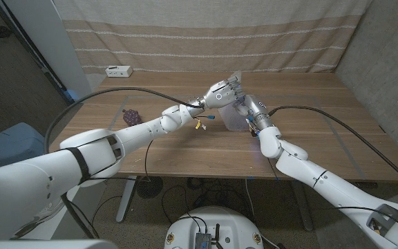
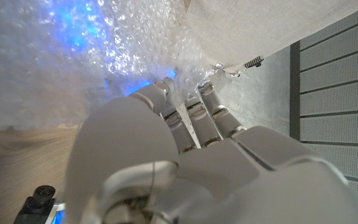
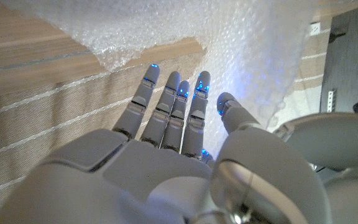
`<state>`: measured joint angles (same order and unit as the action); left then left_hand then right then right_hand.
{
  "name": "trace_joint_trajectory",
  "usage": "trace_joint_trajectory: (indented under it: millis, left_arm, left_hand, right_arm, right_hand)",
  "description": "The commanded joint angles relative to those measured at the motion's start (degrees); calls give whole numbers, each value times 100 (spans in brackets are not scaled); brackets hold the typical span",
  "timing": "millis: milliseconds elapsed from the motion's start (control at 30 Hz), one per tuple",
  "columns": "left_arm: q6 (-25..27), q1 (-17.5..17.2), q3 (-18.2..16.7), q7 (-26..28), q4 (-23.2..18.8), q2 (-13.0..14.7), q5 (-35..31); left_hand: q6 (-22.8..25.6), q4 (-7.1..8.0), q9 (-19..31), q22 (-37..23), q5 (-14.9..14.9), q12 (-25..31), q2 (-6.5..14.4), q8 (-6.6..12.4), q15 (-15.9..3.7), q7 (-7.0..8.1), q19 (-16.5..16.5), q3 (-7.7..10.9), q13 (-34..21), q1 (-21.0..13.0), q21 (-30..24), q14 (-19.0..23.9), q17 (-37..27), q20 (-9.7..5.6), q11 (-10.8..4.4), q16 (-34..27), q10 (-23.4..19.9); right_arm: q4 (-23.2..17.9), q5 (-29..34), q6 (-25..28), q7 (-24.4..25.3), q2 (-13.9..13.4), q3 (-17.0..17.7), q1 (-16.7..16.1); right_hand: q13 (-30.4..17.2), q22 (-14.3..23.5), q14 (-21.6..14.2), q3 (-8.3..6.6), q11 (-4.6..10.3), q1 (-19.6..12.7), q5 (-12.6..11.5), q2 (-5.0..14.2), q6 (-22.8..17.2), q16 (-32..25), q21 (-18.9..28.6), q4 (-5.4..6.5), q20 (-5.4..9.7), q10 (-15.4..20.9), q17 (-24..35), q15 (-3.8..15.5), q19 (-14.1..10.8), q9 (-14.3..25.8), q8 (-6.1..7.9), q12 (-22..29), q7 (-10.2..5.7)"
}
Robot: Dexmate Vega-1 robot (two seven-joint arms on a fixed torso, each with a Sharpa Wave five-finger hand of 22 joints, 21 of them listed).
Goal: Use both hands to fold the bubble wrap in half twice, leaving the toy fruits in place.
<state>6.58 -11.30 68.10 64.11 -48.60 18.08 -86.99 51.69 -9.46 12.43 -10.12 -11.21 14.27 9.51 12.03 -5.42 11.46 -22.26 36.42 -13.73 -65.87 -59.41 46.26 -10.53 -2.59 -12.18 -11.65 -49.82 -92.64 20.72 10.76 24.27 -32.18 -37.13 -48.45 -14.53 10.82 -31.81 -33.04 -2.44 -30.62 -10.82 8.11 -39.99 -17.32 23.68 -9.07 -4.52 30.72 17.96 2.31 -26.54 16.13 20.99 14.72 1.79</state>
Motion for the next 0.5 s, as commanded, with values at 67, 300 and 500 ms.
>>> trace_joint_trajectory:
  millis: [67,300,500]
  left_arm:
    - [-743,210,116,-11,82,-210,-83]
    - [-754,376,465,-11,198,-265,-116]
    - [-438,434,575,-11,-230,-78,-162]
  left_hand:
    - [50,-17,-12,-5,19,-49,-9,-14,-840,39,21,-5,-33,3,-68,28,-21,-462,9,9,-31]
    - [78,-20,-10,-4,25,-102,-17,-22,-841,49,30,-13,-55,0,-141,66,-23,-465,9,1,-75]
    - [86,-25,-10,-2,24,-119,-21,-27,-841,49,57,-11,-67,-7,-166,64,-22,-471,8,8,-99]
  right_arm:
    - [174,-212,-704,2583,348,543,-530]
    - [126,-354,-830,2681,353,696,-618]
    - [-318,446,869,2475,218,511,-521]
  right_hand:
    - [-105,-3,819,-46,61,80,4,-165,1624,413,-269,16,-47,-1242,201,-84,614,50,-424,-344,-341]
    - [-54,-10,997,209,64,537,88,-245,2037,432,-346,247,-188,-1496,286,-140,677,-75,-686,-314,-490]
    - [54,-25,1040,-483,163,-826,-189,-169,1860,502,-440,-257,-84,-1503,56,46,631,-292,-751,-283,-531]
